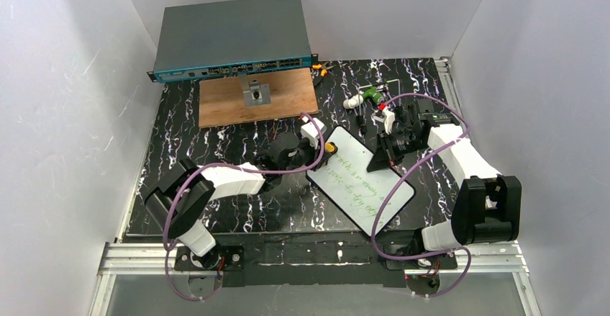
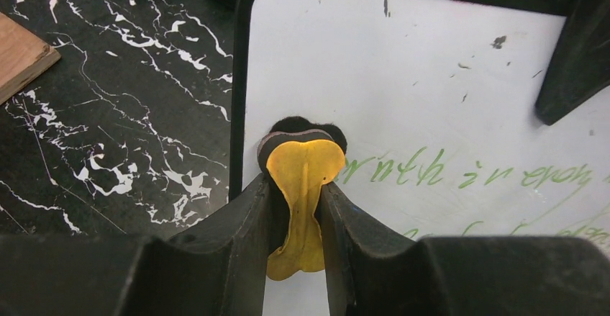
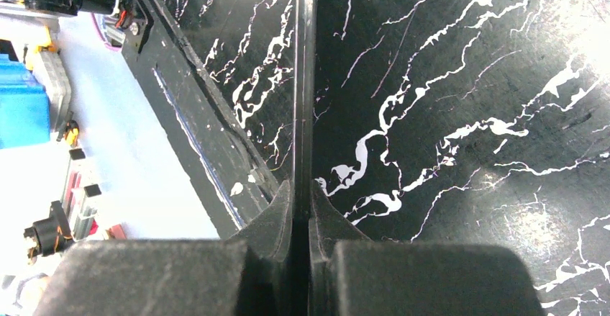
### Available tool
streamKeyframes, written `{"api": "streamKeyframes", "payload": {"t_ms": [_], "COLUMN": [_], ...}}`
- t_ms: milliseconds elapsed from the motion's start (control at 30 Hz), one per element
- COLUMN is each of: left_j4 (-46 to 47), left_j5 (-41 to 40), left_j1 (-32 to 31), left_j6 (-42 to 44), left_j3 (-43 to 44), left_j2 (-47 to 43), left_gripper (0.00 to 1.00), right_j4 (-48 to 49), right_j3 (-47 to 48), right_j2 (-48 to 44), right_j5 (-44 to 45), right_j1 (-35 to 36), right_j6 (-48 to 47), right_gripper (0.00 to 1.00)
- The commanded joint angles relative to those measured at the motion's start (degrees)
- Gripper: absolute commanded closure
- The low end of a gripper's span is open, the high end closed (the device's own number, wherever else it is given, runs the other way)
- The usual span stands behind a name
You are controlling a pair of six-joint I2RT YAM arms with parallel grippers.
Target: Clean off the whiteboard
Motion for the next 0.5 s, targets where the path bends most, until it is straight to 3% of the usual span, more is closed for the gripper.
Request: {"api": "streamKeyframes", "payload": {"t_ms": [0,300,467], "left_j4": [-2.3,3.7,3.5], "left_j5": [-0.8,9.4,4.0], "left_j1": [-0.1,-0.2,0.0], "left_j6": [3.0,-0.1,-0.4], "left_j3": [2.7,-1.6,-2.5], "left_j2": [1.4,2.2,2.0], "left_gripper": [1.0,1.0,1.0], "right_j4": [3.9,3.6,3.3], "right_j3": [1.7,1.8,1.7], "right_j2": [0.2,0.1,-0.2], "right_j5": [-1.1,-1.9,-2.5], "right_j1": [0.4,0.6,0.7], "right_j6": [-3.8,-4.3,-4.7], "right_gripper": [0.99,0.99,0.99]}}
